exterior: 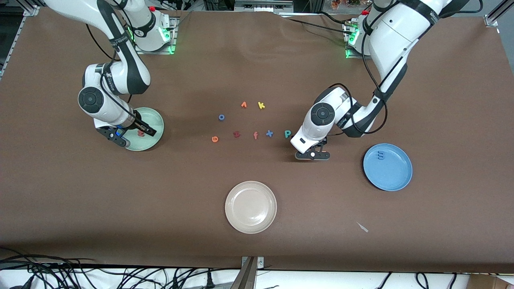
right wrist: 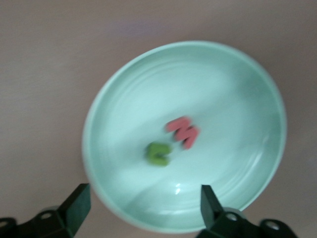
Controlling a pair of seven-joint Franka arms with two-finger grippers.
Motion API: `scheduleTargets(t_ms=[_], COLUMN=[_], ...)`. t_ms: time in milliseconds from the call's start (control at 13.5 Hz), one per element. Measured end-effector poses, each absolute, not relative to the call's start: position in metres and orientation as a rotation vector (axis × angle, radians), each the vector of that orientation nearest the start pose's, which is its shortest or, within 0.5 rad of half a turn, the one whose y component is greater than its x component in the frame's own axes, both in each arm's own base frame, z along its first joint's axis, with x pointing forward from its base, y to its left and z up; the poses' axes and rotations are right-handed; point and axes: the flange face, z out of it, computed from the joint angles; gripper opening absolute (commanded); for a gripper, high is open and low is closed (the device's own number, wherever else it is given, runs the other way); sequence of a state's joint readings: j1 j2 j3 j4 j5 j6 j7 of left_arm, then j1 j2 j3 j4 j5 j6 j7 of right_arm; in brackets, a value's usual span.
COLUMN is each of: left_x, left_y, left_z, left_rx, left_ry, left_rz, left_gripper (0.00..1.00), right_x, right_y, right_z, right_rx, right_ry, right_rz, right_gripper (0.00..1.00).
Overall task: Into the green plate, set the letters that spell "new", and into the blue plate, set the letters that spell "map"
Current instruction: 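Release the w onto the green plate while the left gripper lifts the a, then place the yellow a on the blue plate while the right gripper reaches the letters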
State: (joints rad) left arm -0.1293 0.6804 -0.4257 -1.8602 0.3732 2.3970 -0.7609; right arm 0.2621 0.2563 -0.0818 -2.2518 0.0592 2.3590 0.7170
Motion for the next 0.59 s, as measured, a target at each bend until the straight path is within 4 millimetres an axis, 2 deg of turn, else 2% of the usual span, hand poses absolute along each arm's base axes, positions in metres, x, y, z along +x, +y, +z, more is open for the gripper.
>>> scheduleTargets(t_ms=[148,297,445,593], left_x=[0.543,0.544,0.546,0.556], left_y=[-0.321,-0.321,-0.319,-0.304], left_z=[0.173,0.173,0.173,0.179], left_rx=[-3.126,-3.123,-3.111,-3.046], left_ry=[0.007,0.013,0.025,0.046], left_rz=[0.089,0.085,0.080,0.144], left_gripper=[0.16,0.10,0.08,0.08], right_x=[0.517,0.514,0.517,0.527], right_y=[0.146,0.204,0.251,0.282], right_z=[0.252,0.262,0.265,0.257], right_rx=[-2.997,-2.954,-2.932,-2.934], right_ry=[0.999,1.061,1.076,1.038], right_rz=[0.195,0.169,0.149,0.142], right_gripper=[1.00,1.00,1.00,0.99])
